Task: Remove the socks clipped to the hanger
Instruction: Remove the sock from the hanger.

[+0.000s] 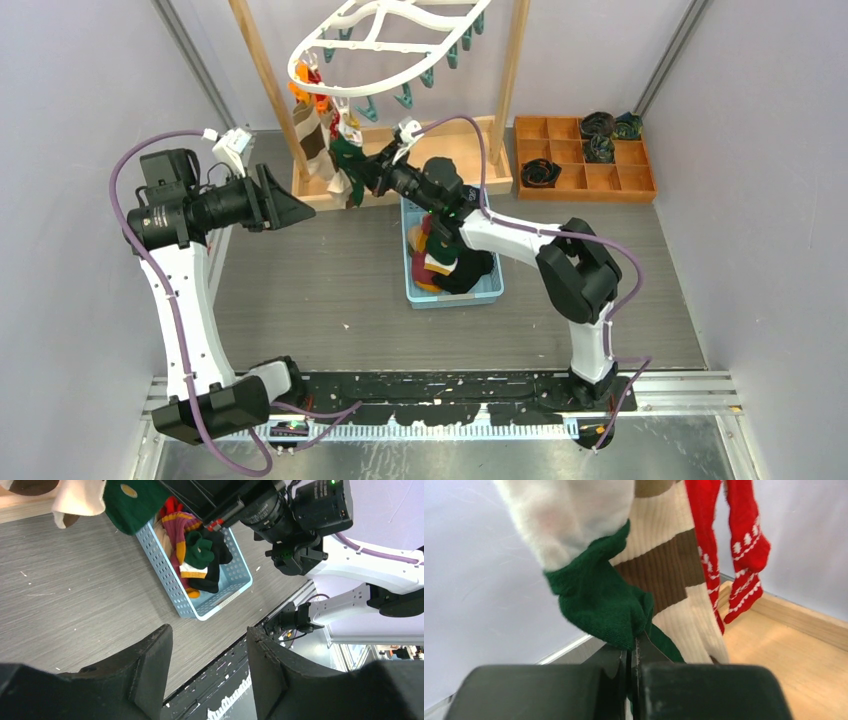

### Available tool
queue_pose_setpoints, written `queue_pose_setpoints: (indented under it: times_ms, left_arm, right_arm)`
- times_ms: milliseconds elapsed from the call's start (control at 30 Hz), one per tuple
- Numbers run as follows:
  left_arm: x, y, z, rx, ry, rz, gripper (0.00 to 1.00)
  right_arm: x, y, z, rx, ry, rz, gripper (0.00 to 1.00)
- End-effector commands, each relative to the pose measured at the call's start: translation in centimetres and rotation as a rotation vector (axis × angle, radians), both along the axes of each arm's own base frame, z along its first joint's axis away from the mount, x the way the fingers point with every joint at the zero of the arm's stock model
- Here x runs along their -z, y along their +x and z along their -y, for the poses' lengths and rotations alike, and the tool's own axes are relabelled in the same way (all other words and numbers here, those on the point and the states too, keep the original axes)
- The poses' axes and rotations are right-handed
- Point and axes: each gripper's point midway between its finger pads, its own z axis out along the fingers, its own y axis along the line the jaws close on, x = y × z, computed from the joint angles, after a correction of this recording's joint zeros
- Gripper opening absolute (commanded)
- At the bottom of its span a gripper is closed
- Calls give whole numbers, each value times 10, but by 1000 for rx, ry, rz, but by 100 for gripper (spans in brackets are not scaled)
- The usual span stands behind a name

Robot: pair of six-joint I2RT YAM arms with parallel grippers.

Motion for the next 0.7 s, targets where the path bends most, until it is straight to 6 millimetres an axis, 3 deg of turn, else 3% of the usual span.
queue_pose_setpoints:
  times_ms: [0, 100, 300, 367, 500, 667]
  left_arm:
    - [-16, -1, 3, 4, -25, 56, 55]
    - [-19, 1, 6, 14, -58, 70, 50]
    - [-31, 1, 20, 64, -130, 91, 52]
    - [-37, 0, 31, 101, -149, 103, 56]
    - [-49, -4, 55, 179, -189, 129, 79]
    - [-65, -8, 81, 263, -235, 143, 89]
  right_arm:
    - [-75, -49, 16, -95, 122, 120, 1]
    - [-86, -78, 27, -162, 133, 107, 1]
    - [-92, -130, 44, -335, 144, -9, 1]
    - [-93, -146, 50, -387, 154, -48, 1]
    - [-93, -170, 63, -455, 159, -105, 1]
    - [-97, -191, 75, -505, 160, -159, 1]
